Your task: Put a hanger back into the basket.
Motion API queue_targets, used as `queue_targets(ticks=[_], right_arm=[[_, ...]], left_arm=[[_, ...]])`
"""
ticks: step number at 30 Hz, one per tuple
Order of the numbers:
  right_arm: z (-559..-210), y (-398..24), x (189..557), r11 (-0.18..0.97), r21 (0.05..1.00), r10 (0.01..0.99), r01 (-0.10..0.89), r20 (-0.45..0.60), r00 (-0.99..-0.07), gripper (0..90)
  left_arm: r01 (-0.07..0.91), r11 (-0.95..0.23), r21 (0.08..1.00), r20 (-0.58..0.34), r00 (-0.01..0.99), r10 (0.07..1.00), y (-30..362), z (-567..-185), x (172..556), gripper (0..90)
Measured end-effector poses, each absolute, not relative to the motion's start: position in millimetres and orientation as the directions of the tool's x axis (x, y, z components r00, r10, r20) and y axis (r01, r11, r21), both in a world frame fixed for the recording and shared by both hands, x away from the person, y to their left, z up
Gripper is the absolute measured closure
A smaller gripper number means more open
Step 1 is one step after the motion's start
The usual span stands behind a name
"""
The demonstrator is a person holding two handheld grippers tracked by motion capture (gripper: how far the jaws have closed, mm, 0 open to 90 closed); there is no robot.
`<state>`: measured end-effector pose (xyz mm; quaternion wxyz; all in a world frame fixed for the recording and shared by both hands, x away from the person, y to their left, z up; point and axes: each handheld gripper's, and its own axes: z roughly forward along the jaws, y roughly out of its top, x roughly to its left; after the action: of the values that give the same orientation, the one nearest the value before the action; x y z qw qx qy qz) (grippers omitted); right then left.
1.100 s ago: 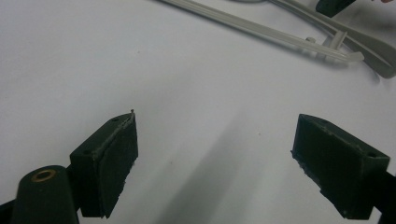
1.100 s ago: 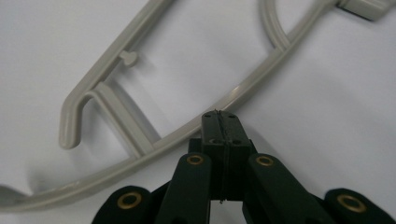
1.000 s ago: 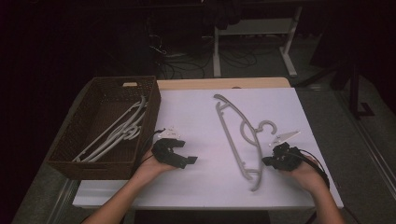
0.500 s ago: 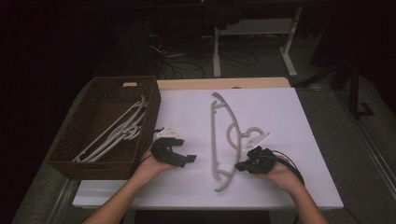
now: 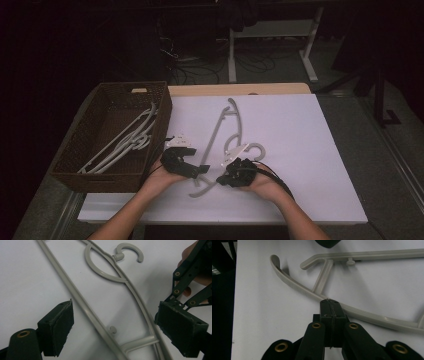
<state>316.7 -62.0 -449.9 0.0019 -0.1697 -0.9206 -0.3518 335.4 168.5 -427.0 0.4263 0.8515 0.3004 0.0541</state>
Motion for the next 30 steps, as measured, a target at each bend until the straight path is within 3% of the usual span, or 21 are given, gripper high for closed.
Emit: queue_targets(ticks=[6, 8, 12, 14, 18, 21, 30], right_arm=[[-438.9, -89.1, 327.0, 0.633, 0.676, 0.400, 0.377, 0.131, -0.907, 81.3], [-430.9, -119.6, 342.5, 0.577, 0.686, 0.518, 0.443, 0.112, -0.848, 73.6], [-427.5, -154.7, 360.6, 0.489, 0.703, 0.636, 0.516, 0.117, -0.763, 69.4], [-428.3, -168.4, 364.9, 0.446, 0.712, 0.677, 0.542, 0.128, -0.725, 61.9], [-431.6, -182.9, 359.3, 0.409, 0.718, 0.714, 0.564, 0.133, -0.687, 45.2], [-433.0, -187.5, 351.0, 0.394, 0.727, 0.723, 0.563, 0.133, -0.678, 37.2], [-428.7, -189.5, 326.5, 0.390, 0.753, 0.714, 0.531, 0.117, -0.690, 31.9]], left_arm=[[0.468, -0.453, 0.758, -0.167, 0.812, 0.560, 168.4, -427.2, 335.4, 14.6], [0.470, -0.453, 0.758, -0.166, 0.810, 0.562, 168.3, -427.2, 335.7, 14.8], [0.472, -0.442, 0.763, -0.148, 0.793, 0.591, 167.1, -426.3, 339.8, 18.4], [0.470, -0.440, 0.765, -0.134, 0.784, 0.606, 165.0, -424.1, 345.2, 23.1], [0.477, -0.445, 0.758, -0.105, 0.763, 0.638, 154.6, -420.0, 363.8, 41.7], [0.502, -0.455, 0.735, -0.088, 0.737, 0.670, 142.5, -422.2, 382.7, 49.6], [0.556, -0.465, 0.689, -0.044, 0.672, 0.739, 108.9, -437.9, 448.2, 50.7]])
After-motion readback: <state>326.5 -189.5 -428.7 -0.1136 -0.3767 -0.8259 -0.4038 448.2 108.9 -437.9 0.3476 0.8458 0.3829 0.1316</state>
